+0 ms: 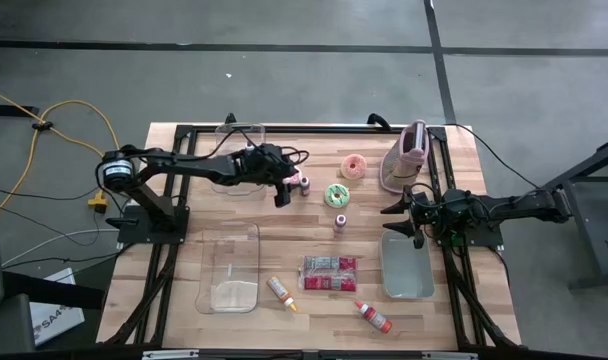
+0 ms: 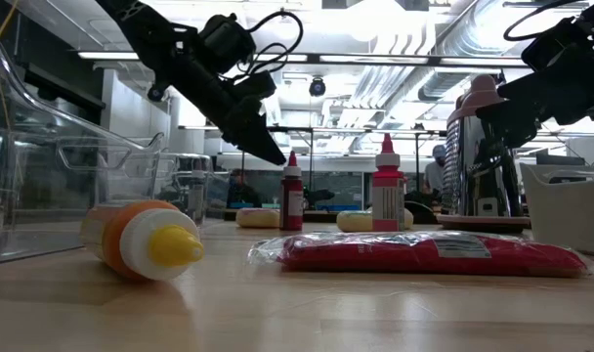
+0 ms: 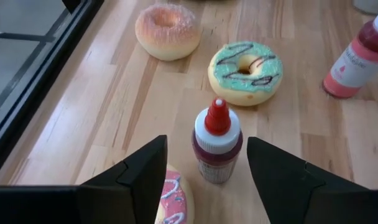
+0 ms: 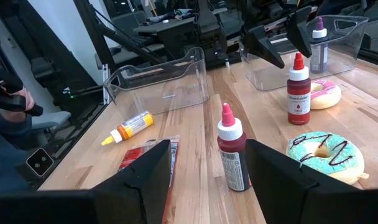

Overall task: Pick & Place Food Item
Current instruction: Put the red food coloring bottle into the top transparent bin

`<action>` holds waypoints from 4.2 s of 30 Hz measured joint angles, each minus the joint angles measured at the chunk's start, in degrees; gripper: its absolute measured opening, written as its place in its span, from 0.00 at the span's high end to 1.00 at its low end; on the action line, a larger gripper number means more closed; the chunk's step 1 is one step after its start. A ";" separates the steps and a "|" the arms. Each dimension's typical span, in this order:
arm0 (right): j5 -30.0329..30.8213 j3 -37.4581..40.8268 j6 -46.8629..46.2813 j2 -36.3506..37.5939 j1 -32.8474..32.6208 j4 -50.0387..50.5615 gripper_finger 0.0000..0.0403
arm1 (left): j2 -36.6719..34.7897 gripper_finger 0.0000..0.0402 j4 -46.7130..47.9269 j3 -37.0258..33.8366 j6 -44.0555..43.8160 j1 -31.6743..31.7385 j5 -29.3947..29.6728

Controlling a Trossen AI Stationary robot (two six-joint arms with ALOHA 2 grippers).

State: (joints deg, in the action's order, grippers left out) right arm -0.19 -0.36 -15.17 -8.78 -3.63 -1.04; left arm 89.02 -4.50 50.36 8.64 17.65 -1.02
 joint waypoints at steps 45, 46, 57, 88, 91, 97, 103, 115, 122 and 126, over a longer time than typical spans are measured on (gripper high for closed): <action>-0.01 0.02 -0.01 -0.02 -0.01 -0.02 0.52 | 6.40 0.50 -9.72 0.01 -0.07 -0.42 -0.71; -0.01 0.00 -0.01 -0.02 -0.01 -0.02 0.52 | 6.40 0.51 -9.70 0.01 -0.07 -0.42 -0.71; 0.01 0.00 -0.01 -0.02 -0.01 -0.02 0.52 | 6.40 0.69 -9.68 0.01 -0.07 -0.42 -0.69; -0.01 0.00 0.01 0.00 0.00 -0.02 0.52 | -4.04 0.71 -9.92 1.58 2.02 1.70 -3.16; -0.01 0.00 -0.01 -0.02 -0.01 -0.02 0.52 | -4.75 0.71 -8.37 1.58 2.04 1.68 -3.12; -0.01 0.00 -0.01 -0.02 0.00 -0.02 0.52 | -4.75 0.71 -6.57 1.58 0.16 1.86 -3.07; 0.01 0.01 0.00 -0.01 0.00 -0.02 0.52 | -4.95 0.70 -5.69 1.58 -2.54 3.90 -2.86; 0.01 0.00 -0.01 -0.02 -0.01 -0.20 0.52 | -12.91 0.70 5.77 1.49 -3.81 9.63 -3.21; 0.01 0.00 0.01 0.00 -0.01 -0.26 0.52 | -20.41 0.70 16.36 1.45 -4.00 12.03 -2.86; 0.01 0.02 0.00 0.00 0.01 -0.28 0.52 | -24.96 0.70 18.03 -0.45 -4.30 13.03 -2.18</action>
State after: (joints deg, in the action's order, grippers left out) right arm -0.19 -0.35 -15.17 -8.78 -3.62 -1.32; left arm 64.06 13.53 49.91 4.35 30.68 -3.21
